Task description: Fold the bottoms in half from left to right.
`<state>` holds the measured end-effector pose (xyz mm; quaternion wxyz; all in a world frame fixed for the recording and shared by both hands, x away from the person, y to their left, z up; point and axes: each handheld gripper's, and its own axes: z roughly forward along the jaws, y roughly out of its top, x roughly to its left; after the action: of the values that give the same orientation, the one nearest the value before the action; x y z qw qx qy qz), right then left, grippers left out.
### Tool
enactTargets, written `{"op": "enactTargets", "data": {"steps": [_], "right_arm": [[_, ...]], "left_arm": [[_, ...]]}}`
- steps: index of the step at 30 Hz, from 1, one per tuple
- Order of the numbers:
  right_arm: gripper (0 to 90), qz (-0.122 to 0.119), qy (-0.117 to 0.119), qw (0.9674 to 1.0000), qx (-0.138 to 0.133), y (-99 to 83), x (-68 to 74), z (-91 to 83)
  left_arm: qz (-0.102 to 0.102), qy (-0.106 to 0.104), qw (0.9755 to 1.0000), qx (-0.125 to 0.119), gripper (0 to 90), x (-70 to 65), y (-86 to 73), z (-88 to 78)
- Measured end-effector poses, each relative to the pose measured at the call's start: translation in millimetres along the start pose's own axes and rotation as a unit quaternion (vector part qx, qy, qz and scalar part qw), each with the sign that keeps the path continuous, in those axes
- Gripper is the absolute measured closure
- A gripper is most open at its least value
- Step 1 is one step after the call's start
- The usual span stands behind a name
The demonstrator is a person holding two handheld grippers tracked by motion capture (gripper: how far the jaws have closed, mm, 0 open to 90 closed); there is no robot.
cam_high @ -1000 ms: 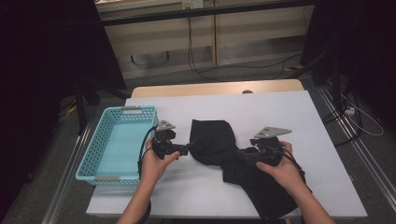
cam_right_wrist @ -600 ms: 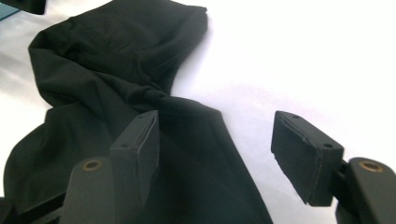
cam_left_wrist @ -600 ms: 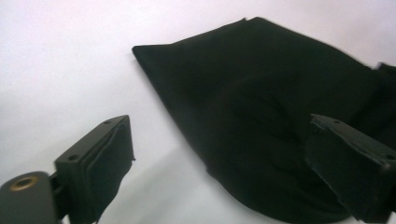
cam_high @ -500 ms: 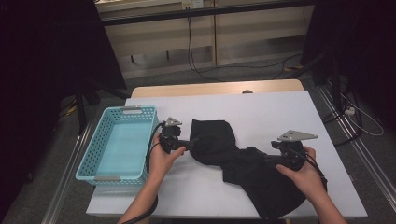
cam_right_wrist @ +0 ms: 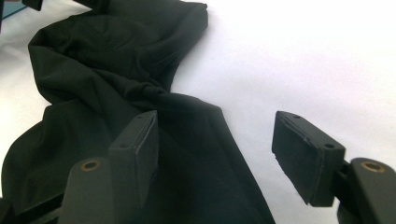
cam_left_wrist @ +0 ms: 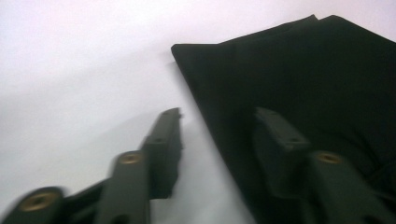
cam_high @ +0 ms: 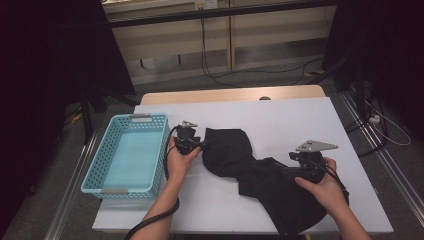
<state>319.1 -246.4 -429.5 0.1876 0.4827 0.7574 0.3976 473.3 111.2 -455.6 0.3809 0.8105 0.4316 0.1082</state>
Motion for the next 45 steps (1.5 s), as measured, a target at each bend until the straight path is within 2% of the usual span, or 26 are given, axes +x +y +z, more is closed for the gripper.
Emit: {"op": "enactTargets", "data": {"steps": [3,8,9,10,11,13,17,20,23,28,31,34,38,39,41,43,45], "right_arm": [[31.3,0.002,0.001,1.0,0.001,-0.7,-1.4,0.4],[31.3,0.004,0.001,1.0,-0.002,-0.3,-2.5,-0.1],[31.3,0.002,0.002,1.0,-0.002,-0.1,-2.2,0.0],[31.3,0.002,0.002,1.0,-0.002,0.1,-1.6,0.2],[31.3,0.001,0.002,1.0,-0.002,0.2,-1.3,0.5],[31.3,0.001,0.003,1.0,0.0,0.2,-1.0,0.9],[31.0,0.001,0.002,1.0,-0.001,-0.3,-2.2,0.0],[30.9,0.003,0.0,1.0,-0.003,-0.5,-3.8,-1.4],[30.8,0.005,-0.002,1.0,-0.004,-0.6,-5.8,-3.5],[30.8,0.006,-0.007,1.0,-0.003,-1.6,-10.2,-6.2],[30.9,0.005,-0.011,0.9999,0.004,-5.0,-12.6,-8.1],[31.3,0.002,-0.019,0.9997,0.016,-11.8,-16.2,-11.3],[35.4,0.007,-0.027,0.9992,0.028,-21.3,-23.8,-17.1],[36.3,0.011,-0.029,0.9991,0.03,-23.3,-25.6,-18.5],[44.0,0.016,-0.031,0.9986,0.039,-27.0,-29.3,-20.3],[45.6,0.019,-0.033,0.9984,0.04,-29.0,-31.8,-21.1],[53.0,0.02,-0.029,0.9983,0.047,-30.1,-31.8,-21.4]], "left_arm": [[-0.012,-0.009,0.9999,0.004,59.2,-0.1,1.6,4.6],[-0.01,-0.009,0.9998,0.013,66.7,-4.1,4.9,7.5],[-0.013,-0.02,0.9995,0.019,69.8,-5.0,5.8,7.9],[-0.018,-0.034,0.9989,0.024,77.8,-5.5,6.7,8.4],[-0.012,-0.026,0.9993,0.024,80.3,-8.3,7.4,9.4],[-0.008,-0.024,0.9993,0.029,82.4,-10.9,9.6,9.8],[-0.009,-0.019,0.9993,0.03,84.1,-9.1,14.0,7.2],[-0.015,-0.013,0.9997,0.017,84.3,-1.0,19.8,0.2],[-0.015,0.002,0.9999,0.0,84.4,9.2,26.6,-8.3],[-0.02,0.027,0.9993,-0.015,84.4,28.0,32.9,-19.6],[-0.028,0.036,0.9987,-0.021,84.4,36.2,31.9,-20.9],[-0.036,0.036,0.9985,-0.021,84.1,38.4,27.5,-17.6],[-0.045,0.035,0.9981,-0.023,78.5,37.2,20.1,-15.5],[-0.048,0.034,0.9979,-0.027,73.3,36.5,18.6,-15.5],[-0.043,0.033,0.9981,-0.031,67.7,33.5,16.6,-17.4],[-0.042,0.024,0.9982,-0.034,55.0,29.9,15.7,-19.6],[-0.037,0.02,0.9985,-0.034,45.1,24.8,14.8,-20.8]]}}
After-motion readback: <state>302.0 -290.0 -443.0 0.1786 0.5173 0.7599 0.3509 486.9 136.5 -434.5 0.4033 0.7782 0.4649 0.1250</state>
